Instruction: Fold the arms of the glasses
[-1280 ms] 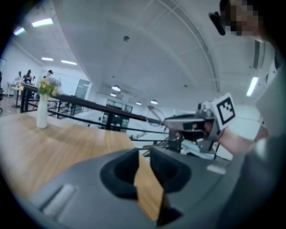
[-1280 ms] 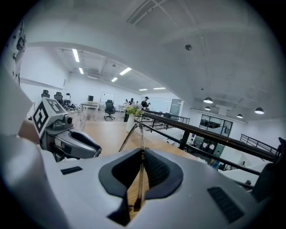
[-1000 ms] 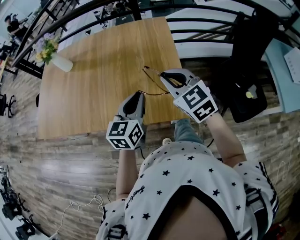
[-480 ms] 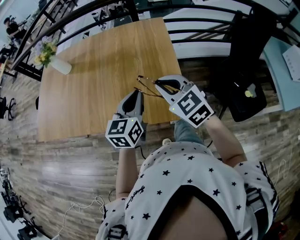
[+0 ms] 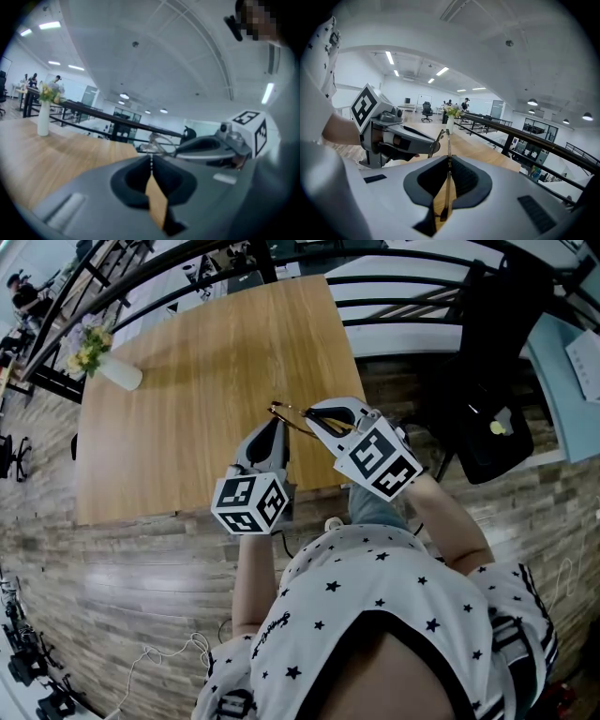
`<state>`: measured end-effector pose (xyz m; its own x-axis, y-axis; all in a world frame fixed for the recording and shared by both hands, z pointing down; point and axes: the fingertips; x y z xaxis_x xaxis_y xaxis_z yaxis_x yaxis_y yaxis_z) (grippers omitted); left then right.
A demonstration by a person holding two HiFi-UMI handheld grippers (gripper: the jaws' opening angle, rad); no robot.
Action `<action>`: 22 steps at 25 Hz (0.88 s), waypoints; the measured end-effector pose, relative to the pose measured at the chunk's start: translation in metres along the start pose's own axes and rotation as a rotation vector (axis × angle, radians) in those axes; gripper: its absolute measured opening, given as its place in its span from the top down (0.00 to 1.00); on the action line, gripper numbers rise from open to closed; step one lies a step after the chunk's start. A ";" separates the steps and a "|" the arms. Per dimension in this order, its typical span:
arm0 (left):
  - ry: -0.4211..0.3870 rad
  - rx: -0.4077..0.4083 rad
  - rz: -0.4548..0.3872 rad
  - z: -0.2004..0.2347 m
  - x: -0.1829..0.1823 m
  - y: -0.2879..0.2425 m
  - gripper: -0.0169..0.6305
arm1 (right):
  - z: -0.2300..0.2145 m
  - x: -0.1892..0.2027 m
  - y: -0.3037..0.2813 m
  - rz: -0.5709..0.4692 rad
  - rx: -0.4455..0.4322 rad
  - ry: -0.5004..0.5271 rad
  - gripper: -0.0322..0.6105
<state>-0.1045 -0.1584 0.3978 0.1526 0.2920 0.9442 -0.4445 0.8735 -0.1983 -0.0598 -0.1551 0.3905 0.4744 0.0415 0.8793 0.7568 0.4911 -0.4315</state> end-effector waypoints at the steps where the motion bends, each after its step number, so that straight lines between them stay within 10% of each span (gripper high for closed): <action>1: 0.001 0.001 0.002 0.000 0.001 -0.001 0.95 | 0.000 0.000 -0.001 0.000 -0.002 -0.001 0.92; 22: 0.081 -0.091 0.024 0.031 0.022 -0.026 0.96 | -0.047 0.049 -0.045 0.105 -0.008 -0.033 0.92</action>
<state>-0.1172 -0.1864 0.4321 0.2154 0.3409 0.9151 -0.3679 0.8964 -0.2473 -0.0499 -0.2158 0.4438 0.5366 0.1206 0.8352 0.7074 0.4753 -0.5231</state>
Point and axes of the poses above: the fingertips, and each gripper's own axes: y backward along the fingers, z to its left, x out of its underside
